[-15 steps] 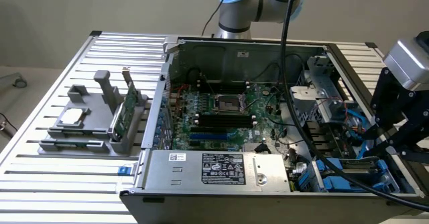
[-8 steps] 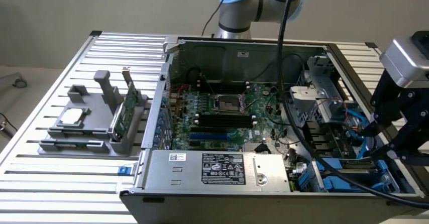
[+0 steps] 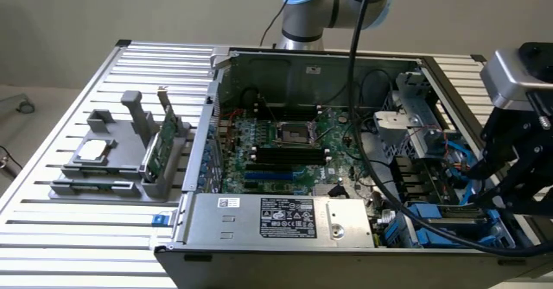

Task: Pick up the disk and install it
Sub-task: 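Insert the first disk wire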

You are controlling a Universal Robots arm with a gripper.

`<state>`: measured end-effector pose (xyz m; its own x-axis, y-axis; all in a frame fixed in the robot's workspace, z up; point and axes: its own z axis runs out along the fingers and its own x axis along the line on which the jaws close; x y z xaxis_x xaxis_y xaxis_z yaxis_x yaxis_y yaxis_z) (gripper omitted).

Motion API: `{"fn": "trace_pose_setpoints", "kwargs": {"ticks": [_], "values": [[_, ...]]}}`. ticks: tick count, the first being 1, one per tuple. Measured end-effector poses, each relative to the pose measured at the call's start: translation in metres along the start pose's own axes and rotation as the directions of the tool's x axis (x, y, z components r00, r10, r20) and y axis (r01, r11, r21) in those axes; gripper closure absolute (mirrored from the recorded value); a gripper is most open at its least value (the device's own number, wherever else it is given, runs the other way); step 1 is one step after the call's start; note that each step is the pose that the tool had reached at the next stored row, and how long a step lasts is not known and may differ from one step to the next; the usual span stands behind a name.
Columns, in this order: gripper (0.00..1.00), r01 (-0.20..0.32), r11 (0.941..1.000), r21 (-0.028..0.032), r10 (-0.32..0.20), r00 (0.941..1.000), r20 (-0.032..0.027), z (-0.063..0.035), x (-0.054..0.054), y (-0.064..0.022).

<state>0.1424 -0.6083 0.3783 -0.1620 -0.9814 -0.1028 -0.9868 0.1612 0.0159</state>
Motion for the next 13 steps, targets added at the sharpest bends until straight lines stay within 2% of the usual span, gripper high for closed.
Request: {"fn": "trace_pose_setpoints", "kwargs": {"ticks": [3,7,13], "values": [[0.57,-0.034,0.9994,0.0034,0.034,0.9994,0.001,0.0038,0.0,-0.0001],[0.57,-0.035,0.9994,0.0037,0.035,0.9994,0.0011,0.0104,0.001,-0.0001],[0.57,0.011,0.9999,-0.0011,-0.011,0.9999,0.0005,0.0152,0.001,-0.0035]]}}
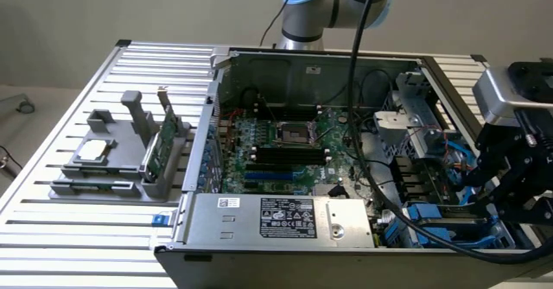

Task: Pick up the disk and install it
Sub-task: 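Insert the first disk wire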

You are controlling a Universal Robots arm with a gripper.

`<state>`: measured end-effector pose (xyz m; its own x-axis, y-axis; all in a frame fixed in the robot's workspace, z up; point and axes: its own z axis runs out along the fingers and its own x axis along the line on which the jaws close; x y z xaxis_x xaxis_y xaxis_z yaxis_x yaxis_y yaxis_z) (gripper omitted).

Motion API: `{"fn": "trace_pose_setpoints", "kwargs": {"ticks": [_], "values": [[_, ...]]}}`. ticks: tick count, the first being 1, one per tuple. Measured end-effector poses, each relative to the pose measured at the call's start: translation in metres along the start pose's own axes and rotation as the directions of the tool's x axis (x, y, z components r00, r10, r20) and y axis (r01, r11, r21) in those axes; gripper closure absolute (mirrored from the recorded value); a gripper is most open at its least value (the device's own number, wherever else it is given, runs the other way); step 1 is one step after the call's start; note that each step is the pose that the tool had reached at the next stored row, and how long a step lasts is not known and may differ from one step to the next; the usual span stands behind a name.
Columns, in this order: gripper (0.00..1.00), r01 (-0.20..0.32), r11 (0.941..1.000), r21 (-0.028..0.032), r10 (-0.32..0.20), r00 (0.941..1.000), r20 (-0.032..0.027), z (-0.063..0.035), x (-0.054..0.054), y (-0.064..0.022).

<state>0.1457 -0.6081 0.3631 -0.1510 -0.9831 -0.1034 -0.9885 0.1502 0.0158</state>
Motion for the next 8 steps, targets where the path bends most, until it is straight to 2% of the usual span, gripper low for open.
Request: {"fn": "trace_pose_setpoints", "kwargs": {"ticks": [8], "values": [[0.57,0.071,0.9974,-0.0098,-0.071,0.9974,0.011,-0.0006,-0.001,-0.0059]]}}
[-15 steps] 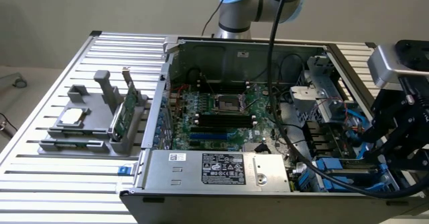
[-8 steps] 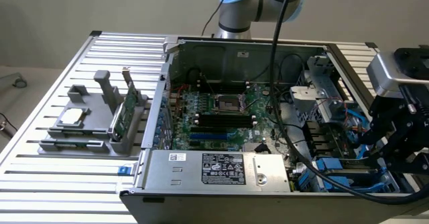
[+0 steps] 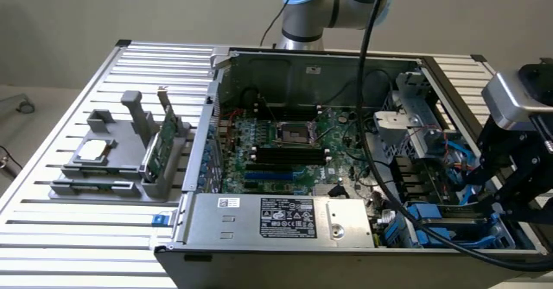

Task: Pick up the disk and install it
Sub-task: 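Insert the first disk wire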

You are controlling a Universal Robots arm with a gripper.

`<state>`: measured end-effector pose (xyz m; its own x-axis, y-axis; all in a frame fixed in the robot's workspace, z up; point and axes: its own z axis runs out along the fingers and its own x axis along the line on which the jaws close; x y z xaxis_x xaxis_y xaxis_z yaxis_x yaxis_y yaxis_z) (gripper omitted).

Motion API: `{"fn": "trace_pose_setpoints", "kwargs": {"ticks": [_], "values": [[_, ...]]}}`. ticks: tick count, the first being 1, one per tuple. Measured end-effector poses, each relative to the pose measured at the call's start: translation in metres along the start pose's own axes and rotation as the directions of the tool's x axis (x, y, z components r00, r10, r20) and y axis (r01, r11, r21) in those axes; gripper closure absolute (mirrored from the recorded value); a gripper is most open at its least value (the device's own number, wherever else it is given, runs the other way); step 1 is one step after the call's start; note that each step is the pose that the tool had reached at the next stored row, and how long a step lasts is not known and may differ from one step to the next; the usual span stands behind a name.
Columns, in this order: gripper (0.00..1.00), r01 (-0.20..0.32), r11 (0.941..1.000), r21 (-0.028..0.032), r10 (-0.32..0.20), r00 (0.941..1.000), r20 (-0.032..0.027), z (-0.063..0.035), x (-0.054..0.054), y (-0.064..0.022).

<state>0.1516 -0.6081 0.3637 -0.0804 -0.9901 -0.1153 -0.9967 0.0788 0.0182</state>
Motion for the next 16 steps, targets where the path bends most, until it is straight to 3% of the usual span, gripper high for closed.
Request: {"fn": "trace_pose_setpoints", "kwargs": {"ticks": [3,10,13,16], "values": [[0.57,0.027,0.9996,-0.0043,-0.027,0.9996,0.0048,-0.0007,0.0,-0.0017],[0.57,0.071,0.9974,-0.0105,-0.071,0.9972,0.0248,-0.0012,-0.001,-0.0105],[0.57,0.109,0.994,-0.0149,-0.108,0.9938,0.0265,0.0014,-0.001,-0.0107],[0.57,0.163,0.9863,-0.0213,-0.163,0.9863,0.0276,0.004,0.0,-0.0108]]}}
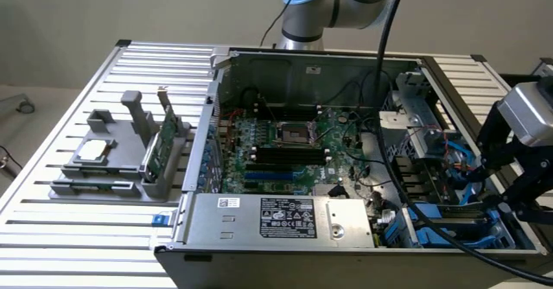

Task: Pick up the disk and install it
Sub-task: 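Insert the first disk wire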

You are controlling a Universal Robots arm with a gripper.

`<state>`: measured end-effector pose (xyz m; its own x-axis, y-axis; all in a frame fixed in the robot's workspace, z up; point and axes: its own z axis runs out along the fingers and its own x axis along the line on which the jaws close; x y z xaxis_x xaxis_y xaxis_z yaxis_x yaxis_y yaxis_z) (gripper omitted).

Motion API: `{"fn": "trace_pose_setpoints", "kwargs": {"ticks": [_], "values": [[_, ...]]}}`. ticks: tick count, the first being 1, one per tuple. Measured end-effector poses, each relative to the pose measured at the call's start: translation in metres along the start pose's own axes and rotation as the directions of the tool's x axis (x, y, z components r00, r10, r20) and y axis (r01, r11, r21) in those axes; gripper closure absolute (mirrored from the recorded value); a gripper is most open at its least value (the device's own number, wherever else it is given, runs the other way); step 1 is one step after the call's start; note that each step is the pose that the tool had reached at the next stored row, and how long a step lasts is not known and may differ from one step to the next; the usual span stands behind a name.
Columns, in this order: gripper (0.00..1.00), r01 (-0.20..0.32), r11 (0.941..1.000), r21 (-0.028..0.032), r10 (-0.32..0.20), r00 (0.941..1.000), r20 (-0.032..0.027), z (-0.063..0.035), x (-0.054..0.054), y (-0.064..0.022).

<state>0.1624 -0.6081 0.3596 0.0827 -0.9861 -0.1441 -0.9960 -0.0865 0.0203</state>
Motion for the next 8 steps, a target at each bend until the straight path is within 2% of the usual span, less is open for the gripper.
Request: {"fn": "trace_pose_setpoints", "kwargs": {"ticks": [5,8], "values": [[0.57,0.078,0.9969,-0.0109,-0.078,0.9969,0.0034,0.0039,0.0006,-0.0001],[0.57,0.106,0.9942,-0.0139,-0.106,0.9943,0.0092,0.0052,0.0008,-0.0008]]}}
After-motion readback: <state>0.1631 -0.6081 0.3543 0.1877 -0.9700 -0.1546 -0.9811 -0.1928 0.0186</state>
